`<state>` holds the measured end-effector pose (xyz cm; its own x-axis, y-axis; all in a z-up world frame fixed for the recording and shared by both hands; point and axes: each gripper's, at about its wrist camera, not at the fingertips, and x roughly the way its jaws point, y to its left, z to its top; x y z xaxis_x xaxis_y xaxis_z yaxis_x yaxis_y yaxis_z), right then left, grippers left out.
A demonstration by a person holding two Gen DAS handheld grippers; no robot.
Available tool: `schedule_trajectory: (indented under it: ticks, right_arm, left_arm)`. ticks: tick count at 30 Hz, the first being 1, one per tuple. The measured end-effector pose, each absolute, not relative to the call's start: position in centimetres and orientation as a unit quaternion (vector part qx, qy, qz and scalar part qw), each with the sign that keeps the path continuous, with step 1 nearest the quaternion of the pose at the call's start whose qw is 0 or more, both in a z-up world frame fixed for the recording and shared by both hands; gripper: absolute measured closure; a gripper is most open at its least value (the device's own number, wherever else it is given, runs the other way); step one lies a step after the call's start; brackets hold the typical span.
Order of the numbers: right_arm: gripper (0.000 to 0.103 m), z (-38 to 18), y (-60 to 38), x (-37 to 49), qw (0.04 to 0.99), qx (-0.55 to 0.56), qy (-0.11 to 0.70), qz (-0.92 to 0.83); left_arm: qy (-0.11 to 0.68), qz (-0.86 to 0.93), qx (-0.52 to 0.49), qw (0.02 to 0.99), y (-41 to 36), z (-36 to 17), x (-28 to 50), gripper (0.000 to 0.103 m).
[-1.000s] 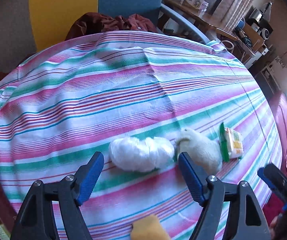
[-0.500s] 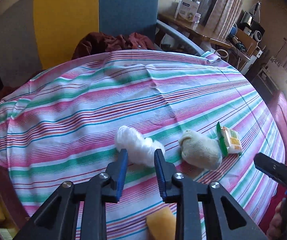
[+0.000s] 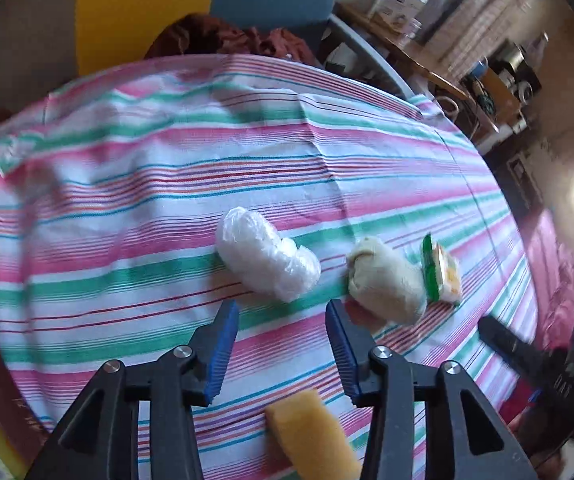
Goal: Organize objects
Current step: 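Lower the left gripper onto the plastic-wrapped white bundle and grasp it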
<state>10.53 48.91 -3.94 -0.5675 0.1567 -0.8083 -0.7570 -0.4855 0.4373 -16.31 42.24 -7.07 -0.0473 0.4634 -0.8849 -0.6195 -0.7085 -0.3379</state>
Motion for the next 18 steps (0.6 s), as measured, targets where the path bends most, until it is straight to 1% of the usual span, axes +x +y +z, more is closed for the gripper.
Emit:
schedule_trajectory:
  ticks: [2, 7, 8, 10, 15, 18]
  right_arm:
    - [0.023, -4.0, 49.0, 10.5, 0.288, -0.363, 0.417, 0.782]
    - [0.023, -4.0, 48.8, 10.3, 0.278, -0.364, 0.419, 0.784]
    - [0.023, -3.9, 48.8, 10.3, 0.277, -0.364, 0.418, 0.785]
    - [0.023, -3.9, 48.7, 10.3, 0.277, -0.364, 0.416, 0.786]
    - [0.023, -3.4, 47.9, 10.0, 0.266, -0.381, 0.395, 0.792]
    - [0.023, -2.3, 47.3, 8.7, 0.24, -0.41, 0.332, 0.815]
  left_arm:
    - [0.049, 0.723, -0.583, 0.368, 42.8, -7.3, -17.1, 0.052]
    - [0.035, 0.718, -0.603, 0.345, 44.7, -9.3, -18.7, 0.051]
    - [0.04, 0.716, -0.606, 0.343, 45.1, -9.9, -18.7, 0.053]
    - [0.059, 0.718, -0.606, 0.338, 45.4, -10.8, -18.5, 0.062]
    - [0.095, 0.732, -0.576, 0.352, 44.4, -10.3, -17.6, 0.064]
    - [0.1, 0.742, -0.561, 0.353, 42.7, -9.3, -17.6, 0.064]
